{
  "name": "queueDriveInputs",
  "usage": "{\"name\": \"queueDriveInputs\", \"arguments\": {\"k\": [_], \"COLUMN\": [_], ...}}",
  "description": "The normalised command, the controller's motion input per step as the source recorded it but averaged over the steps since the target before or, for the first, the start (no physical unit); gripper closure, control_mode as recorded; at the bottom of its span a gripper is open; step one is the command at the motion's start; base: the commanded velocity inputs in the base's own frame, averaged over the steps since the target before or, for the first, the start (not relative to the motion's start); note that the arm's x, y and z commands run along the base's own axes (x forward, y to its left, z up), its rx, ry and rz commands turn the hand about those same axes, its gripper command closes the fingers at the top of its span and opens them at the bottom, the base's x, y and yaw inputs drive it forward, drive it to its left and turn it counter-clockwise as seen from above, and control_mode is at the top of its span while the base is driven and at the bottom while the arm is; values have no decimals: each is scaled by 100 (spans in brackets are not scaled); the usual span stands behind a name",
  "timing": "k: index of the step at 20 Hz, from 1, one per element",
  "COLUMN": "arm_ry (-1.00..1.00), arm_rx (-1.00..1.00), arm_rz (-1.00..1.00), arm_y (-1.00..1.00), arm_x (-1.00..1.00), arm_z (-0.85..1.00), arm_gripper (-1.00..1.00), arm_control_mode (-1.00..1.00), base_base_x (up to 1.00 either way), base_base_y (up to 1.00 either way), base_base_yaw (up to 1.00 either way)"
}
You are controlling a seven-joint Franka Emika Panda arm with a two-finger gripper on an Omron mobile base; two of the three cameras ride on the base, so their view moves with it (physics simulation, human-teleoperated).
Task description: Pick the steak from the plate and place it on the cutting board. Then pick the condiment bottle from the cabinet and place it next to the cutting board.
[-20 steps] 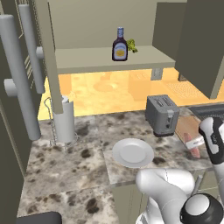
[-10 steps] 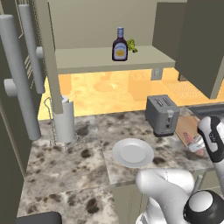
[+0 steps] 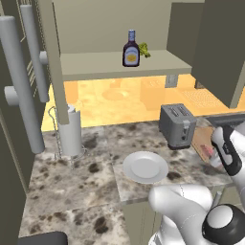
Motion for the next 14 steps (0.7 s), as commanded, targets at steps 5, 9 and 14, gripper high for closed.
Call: {"name": "queueDriveInputs", "arguments": {"k": [5,9,14], "arm_ry": [-1,-1,-1], "arm_rx": [-8,-5,-1], "arm_rz": [12,12,12], "arm_y": [-17,-19,-16], "arm_x": [0,0,6], "arm_z": [0,0,0], "arm_gripper": [100,100,100], "arm_control_mode": [-100,-100,-100], "base_base_x": [0,0,0], "base_base_y": [0,0,0], "base_base_yaw": [0,0,0]}}
